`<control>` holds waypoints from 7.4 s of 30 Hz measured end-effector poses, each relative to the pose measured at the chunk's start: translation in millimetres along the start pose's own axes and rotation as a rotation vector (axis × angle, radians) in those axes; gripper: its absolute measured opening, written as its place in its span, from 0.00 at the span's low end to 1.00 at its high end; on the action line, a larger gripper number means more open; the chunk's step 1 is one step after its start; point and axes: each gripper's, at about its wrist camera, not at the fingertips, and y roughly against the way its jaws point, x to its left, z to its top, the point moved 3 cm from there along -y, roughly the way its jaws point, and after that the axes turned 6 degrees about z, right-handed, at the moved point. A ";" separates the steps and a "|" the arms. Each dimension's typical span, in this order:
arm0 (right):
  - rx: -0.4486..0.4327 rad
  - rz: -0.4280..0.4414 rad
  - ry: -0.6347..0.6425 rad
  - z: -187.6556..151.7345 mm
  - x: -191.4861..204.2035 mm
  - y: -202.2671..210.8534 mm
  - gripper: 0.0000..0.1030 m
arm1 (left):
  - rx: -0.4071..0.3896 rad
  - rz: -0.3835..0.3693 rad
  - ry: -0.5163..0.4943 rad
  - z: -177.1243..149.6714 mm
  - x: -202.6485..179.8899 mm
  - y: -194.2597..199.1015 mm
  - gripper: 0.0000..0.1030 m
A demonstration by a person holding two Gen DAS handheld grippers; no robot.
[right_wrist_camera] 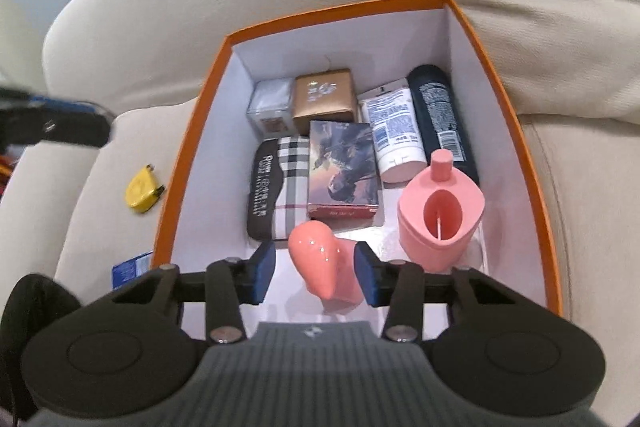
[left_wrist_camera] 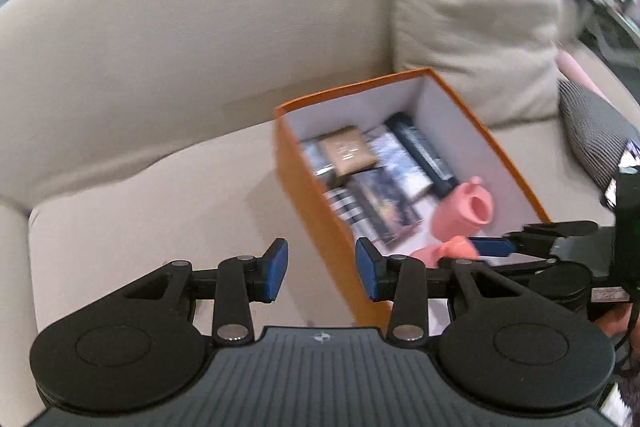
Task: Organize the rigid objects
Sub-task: 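Withdraw both tools from the box toward the blue card box, then grasp the blue card box with the right tool, then lift the blue card box with right tool while left tool grasps the yellow tape measure, then carry the blue card box into the orange box and release it with the right tool, then lower the yellow tape measure into the box and open the left tool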
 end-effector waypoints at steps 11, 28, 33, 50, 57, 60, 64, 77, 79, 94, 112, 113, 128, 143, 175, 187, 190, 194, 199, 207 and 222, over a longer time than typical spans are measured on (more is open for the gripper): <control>-0.047 -0.122 0.058 3.2 8.5 -2.9 0.26 | 0.039 0.006 0.303 -50.3 67.8 -9.5 0.45; -0.054 -0.223 0.053 12.0 -1.4 -4.4 0.27 | 0.010 -0.007 0.300 -67.4 69.0 7.7 0.45; -0.069 -0.219 0.053 12.9 2.5 6.2 0.35 | -0.010 0.000 0.295 -71.0 69.6 21.9 0.45; -0.074 0.104 0.203 0.4 162.4 6.5 0.40 | -0.013 0.019 0.317 -137.3 114.1 35.2 0.45; 0.163 0.111 0.428 -45.1 213.8 -84.1 0.40 | 0.062 0.057 0.323 -160.6 124.7 9.2 0.45; 0.241 0.095 0.524 -57.2 218.1 -115.8 0.40 | 0.075 0.056 0.334 -165.7 129.9 0.1 0.45; 0.285 0.077 0.669 -58.4 222.4 -137.9 0.53 | 0.089 0.057 0.328 -170.1 135.1 -11.5 0.45; 0.334 -0.012 1.195 -82.1 244.2 -161.9 0.66 | 0.079 0.014 0.384 -187.9 147.2 -23.5 0.45; 0.347 -0.016 1.234 -84.1 248.2 -164.9 0.64 | 0.075 0.007 0.386 -188.1 147.9 -23.0 0.45; 0.363 0.055 0.981 -40.8 249.4 -137.8 0.17 | 0.061 -0.008 0.400 -191.4 151.8 -21.4 0.45; 0.287 0.069 0.556 -1.9 206.8 -142.2 0.14 | -0.011 0.087 0.056 -152.6 127.5 -23.1 0.47; 0.282 0.071 0.532 1.2 203.9 -140.1 0.14 | -0.020 0.093 0.025 -147.0 125.7 -24.6 0.49; 0.302 0.083 0.267 41.9 166.4 -179.8 0.15 | -0.023 0.077 -0.221 -90.3 115.8 -89.0 0.66; 0.253 0.057 0.225 52.4 153.0 -164.9 0.14 | 0.009 -0.022 -0.306 -73.2 112.3 -138.9 0.61; 0.142 0.031 0.044 28.9 34.3 -16.7 0.14 | -0.262 -0.088 -0.364 -40.7 -46.2 19.7 0.60; 0.288 0.111 -0.029 14.9 20.0 -89.9 0.14 | -0.209 -0.066 -0.424 -30.7 -54.5 5.2 0.60; 0.304 0.144 -0.103 9.3 14.1 -101.4 0.14 | -0.199 -0.067 -0.425 -26.7 -53.5 -0.1 0.60; 0.333 0.141 -0.152 0.5 4.0 -113.6 0.16 | -0.195 -0.073 -0.422 -24.4 -53.3 -0.4 0.60; 0.329 0.089 -0.088 -2.3 3.4 -109.9 0.28 | -0.192 -0.082 -0.423 -22.8 -53.7 -3.1 0.60; 0.377 0.057 -0.077 -9.5 7.1 -111.2 0.32 | -0.196 -0.089 -0.430 -24.7 -54.9 1.2 0.60; 0.191 0.021 -0.027 -4.1 1.2 -40.4 0.29 | -0.139 -0.099 -0.579 -18.2 -95.3 -4.7 0.60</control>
